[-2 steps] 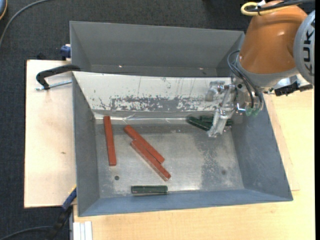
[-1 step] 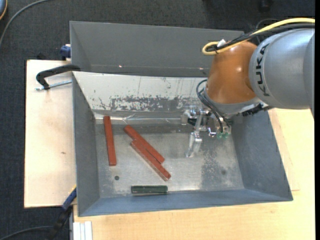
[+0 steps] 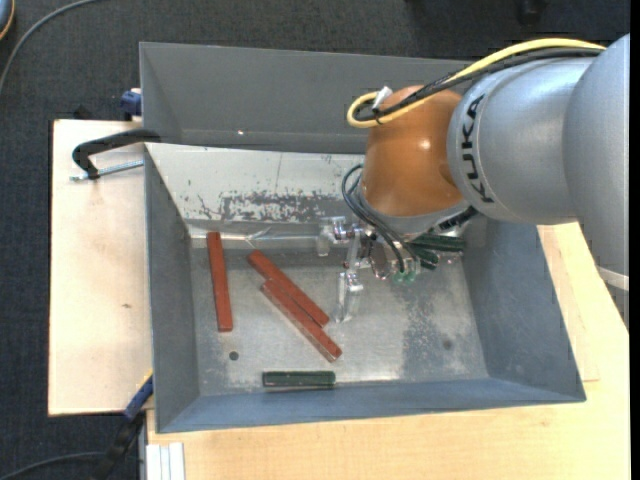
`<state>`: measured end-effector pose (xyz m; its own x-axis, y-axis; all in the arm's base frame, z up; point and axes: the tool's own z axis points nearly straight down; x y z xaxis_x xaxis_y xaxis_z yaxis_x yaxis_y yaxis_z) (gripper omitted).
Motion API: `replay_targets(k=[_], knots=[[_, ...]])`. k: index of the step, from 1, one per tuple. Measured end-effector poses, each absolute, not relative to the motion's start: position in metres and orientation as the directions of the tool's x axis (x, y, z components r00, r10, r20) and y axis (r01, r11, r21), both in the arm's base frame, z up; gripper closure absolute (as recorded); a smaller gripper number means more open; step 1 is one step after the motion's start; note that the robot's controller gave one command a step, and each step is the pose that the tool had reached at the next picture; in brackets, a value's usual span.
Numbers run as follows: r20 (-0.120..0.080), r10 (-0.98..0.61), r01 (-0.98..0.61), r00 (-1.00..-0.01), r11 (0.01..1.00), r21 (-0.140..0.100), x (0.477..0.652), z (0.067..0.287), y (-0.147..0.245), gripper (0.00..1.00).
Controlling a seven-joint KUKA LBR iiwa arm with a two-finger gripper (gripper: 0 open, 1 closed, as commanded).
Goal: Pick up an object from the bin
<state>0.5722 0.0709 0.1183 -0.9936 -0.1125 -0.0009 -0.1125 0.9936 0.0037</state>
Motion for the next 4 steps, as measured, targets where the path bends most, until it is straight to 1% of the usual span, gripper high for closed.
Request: replay_targets(k=[1, 2, 3, 4], knots=[[-0.002, -0.324, -0.324, -0.946, 0.946, 0.002, 0.562, 0.071, 0.129, 0.00], [-0.008, -0.230, -0.230, -0.973, 0.973, -0.002, 0.585, 0.072, 0.055, 0.00], [-0.007, -0.237, -0.237, -0.971, 0.971, 0.001, 0.585, 0.075, 0.060, 1.00], [-0.013, -0.569, -0.569, -0.823, 0.823, -0.005, 0.575, 0.239, 0.076, 1.00]])
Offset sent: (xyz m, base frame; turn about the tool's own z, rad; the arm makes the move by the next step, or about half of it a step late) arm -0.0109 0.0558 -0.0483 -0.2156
